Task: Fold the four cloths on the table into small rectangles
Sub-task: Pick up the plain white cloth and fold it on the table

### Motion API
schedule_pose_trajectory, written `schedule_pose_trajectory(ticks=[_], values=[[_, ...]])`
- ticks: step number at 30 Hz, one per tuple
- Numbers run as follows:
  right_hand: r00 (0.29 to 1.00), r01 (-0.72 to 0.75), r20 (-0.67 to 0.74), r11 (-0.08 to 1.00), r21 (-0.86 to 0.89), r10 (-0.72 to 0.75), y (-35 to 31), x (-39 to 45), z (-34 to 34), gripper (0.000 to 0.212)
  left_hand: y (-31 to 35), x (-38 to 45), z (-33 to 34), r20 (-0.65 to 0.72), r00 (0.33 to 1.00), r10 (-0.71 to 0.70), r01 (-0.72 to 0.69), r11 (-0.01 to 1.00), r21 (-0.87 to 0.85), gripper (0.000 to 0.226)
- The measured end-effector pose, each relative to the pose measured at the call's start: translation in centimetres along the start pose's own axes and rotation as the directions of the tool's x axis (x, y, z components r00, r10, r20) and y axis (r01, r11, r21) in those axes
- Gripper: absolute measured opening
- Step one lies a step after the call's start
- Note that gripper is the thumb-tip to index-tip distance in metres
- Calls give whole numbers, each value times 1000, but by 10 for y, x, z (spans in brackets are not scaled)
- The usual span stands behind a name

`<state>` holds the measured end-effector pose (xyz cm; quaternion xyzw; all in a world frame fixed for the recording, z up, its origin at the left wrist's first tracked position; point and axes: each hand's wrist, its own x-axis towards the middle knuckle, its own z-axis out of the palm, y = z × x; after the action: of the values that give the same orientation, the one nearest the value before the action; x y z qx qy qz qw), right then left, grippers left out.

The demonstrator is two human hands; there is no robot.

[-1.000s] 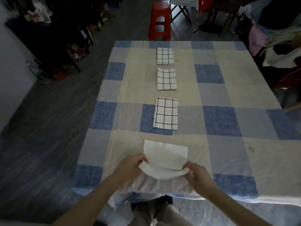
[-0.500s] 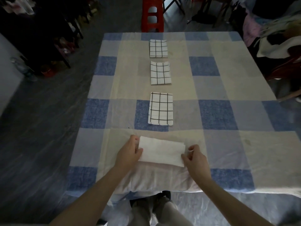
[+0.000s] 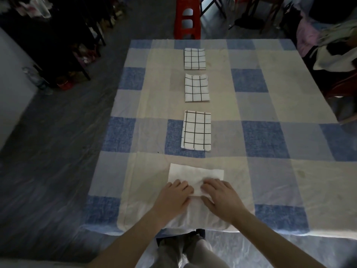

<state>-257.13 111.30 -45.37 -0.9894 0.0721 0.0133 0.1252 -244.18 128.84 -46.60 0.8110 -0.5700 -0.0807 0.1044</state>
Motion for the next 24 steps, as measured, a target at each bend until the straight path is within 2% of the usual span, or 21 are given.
schedule_pose_trajectory(ticks=[5, 6, 9, 12, 15, 19, 21, 24], values=[[994, -101, -49, 994, 46, 103, -10, 31, -11, 29, 4, 3, 1, 5, 999, -45, 44, 997, 58, 18], [993, -114, -25, 991, 73, 116, -12, 41, -14, 33, 6, 3, -1, 10, 998, -61, 60, 996, 59, 19], [970, -197, 166, 975, 101, 178, -17, 69, -21, 54, 15, -1, -8, 52, 988, -148, 147, 989, 19, 29], [923, -275, 287, 961, 19, 258, -20, 90, -23, 45, 18, -10, -13, 140, 949, -283, 303, 940, -155, 34], [861, -386, 387, 919, 78, 329, -20, 103, -26, 27, 23, -14, -15, 214, 907, -364, 417, 848, -326, 27], [838, -384, 453, 918, 95, 304, -18, 110, -30, 15, 25, -11, -15, 255, 840, -479, 542, 721, -432, 15], [853, -366, 447, 918, 149, 268, -15, 109, -32, 12, 25, -7, -16, 257, 772, -581, 626, 627, -464, 14], [865, -382, 458, 861, 336, 206, -9, 103, -42, 18, 22, -3, -18, 278, 634, -722, 734, 449, -509, 31]])
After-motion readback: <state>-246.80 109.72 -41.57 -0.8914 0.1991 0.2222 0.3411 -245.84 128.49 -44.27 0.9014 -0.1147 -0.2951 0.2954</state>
